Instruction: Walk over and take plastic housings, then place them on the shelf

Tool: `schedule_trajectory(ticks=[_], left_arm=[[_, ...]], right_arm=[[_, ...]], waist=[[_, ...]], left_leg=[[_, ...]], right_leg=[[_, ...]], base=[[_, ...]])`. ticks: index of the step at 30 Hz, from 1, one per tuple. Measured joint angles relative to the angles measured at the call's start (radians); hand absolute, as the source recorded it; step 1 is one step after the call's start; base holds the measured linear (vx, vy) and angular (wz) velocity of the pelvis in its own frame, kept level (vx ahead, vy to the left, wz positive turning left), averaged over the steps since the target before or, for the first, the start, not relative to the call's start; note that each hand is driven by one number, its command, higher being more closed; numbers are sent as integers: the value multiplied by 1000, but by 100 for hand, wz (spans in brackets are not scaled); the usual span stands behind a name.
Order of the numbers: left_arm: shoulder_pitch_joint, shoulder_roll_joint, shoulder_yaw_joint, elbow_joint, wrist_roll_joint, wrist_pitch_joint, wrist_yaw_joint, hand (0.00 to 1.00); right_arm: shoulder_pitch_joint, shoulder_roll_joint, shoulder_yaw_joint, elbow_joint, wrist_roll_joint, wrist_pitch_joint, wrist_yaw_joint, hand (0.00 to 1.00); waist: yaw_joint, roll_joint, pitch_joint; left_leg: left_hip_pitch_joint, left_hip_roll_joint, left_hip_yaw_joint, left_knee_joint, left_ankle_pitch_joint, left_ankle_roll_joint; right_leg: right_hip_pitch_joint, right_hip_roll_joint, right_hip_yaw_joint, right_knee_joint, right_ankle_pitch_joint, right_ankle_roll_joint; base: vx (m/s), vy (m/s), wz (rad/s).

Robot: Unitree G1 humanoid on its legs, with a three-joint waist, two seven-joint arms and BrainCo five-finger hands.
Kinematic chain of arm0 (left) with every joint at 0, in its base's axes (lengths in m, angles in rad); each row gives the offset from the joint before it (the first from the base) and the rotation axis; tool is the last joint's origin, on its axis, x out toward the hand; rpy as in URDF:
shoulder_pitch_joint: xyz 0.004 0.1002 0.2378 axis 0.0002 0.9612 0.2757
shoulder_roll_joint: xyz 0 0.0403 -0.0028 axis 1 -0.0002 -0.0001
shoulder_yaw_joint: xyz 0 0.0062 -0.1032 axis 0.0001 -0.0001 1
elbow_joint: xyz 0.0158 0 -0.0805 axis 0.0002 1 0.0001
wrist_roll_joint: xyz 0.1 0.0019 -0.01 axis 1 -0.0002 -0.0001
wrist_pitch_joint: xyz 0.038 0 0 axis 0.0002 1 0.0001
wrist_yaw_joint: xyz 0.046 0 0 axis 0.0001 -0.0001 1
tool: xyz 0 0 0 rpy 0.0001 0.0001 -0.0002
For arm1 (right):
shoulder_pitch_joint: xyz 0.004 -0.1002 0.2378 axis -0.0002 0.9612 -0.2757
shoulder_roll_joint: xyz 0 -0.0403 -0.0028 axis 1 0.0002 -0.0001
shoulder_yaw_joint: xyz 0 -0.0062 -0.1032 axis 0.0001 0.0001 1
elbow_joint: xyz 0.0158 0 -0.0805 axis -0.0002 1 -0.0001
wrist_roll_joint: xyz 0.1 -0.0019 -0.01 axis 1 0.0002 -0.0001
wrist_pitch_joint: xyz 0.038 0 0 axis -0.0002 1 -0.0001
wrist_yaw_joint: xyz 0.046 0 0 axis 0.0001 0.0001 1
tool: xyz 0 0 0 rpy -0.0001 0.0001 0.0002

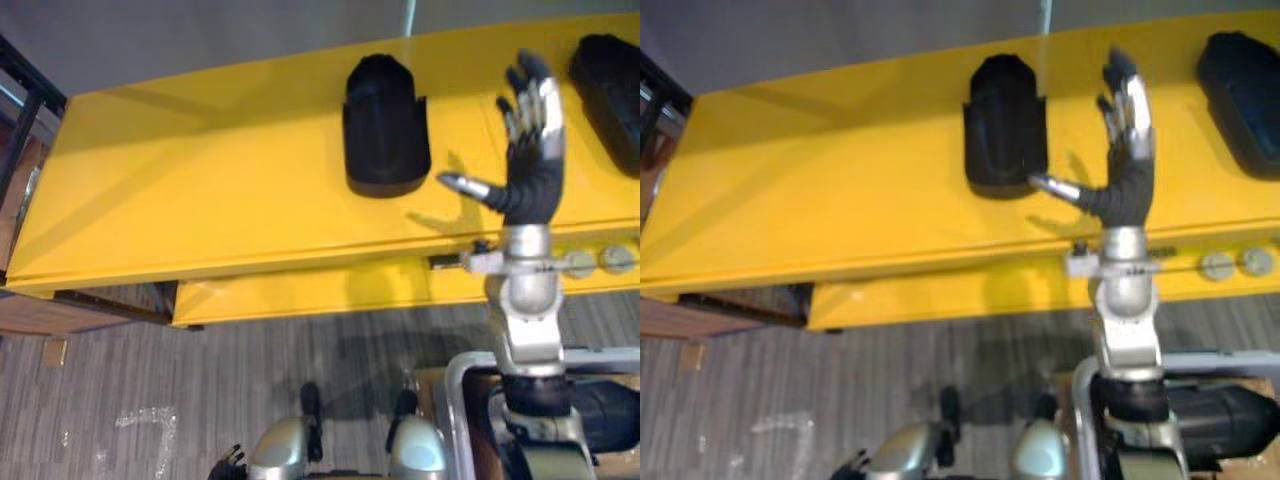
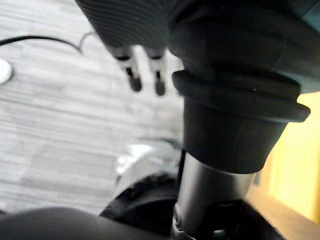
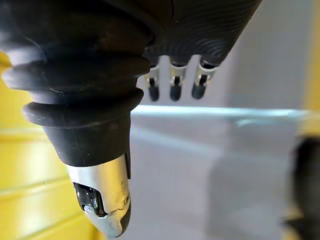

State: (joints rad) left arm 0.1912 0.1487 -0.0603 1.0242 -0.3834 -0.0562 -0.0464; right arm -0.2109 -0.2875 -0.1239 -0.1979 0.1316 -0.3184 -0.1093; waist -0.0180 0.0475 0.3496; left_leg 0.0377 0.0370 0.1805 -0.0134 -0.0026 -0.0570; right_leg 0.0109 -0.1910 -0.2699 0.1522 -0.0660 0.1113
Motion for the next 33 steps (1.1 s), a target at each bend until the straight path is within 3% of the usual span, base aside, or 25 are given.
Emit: schedule_trajectory(ticks=[4,6,12,13,21,26,29,33], left_arm=[[40,13,-1,0,13,-1,31,0],[49,16,-2,0,37,-1,45,0],[70,21,-17,18,77,0,67,0],[59,51,-72,59,86,0,83,0],[65,50,-68,56,84,-5,96,0],[95,38,6,13,84,-12,120,0],[93,37,28,-2,114,-40,123,0],[88,27,39,-7,208,-40,125,0]], right_arm=[[161,53,-118,-29,135,-4,7,0],[217,68,-144,-59,207,-13,29,0],[331,134,-216,-72,309,-25,82,0],[380,170,-194,-23,355,-59,132,0],[380,170,-186,-23,354,-59,133,0],[371,169,-144,-11,341,-58,127,0],[330,166,-105,-1,307,-52,93,0],[307,166,-103,17,280,-21,17,0]], waist=[[-7,-51,-82],[-27,-63,-93],[-47,-75,-152],[-50,-95,-192],[-50,-98,-193],[-49,-115,-179],[-43,-126,-156],[-31,-118,-153]], left_leg=[[53,13,42,-22,-16,-16],[80,13,48,-33,-18,-18],[120,14,108,-51,-36,-23],[150,-27,153,-74,-33,-10],[135,-17,160,-73,-34,-10],[113,-10,162,-68,-34,-10],[78,3,164,-11,-55,-11],[73,23,209,27,-88,-25]], right_leg=[[41,19,27,-46,3,-1],[66,21,29,-56,3,-2],[63,31,93,-60,5,-2],[61,14,143,-87,32,20],[44,20,163,-90,40,15],[23,28,168,-96,49,10],[13,35,169,-114,64,-5],[-1,53,202,-123,70,-12]], base=[[157,9,-24],[117,12,-10],[26,24,-29],[0,0,0],[0,0,-5],[0,0,0],[0,-11,-2],[16,-21,-31]])
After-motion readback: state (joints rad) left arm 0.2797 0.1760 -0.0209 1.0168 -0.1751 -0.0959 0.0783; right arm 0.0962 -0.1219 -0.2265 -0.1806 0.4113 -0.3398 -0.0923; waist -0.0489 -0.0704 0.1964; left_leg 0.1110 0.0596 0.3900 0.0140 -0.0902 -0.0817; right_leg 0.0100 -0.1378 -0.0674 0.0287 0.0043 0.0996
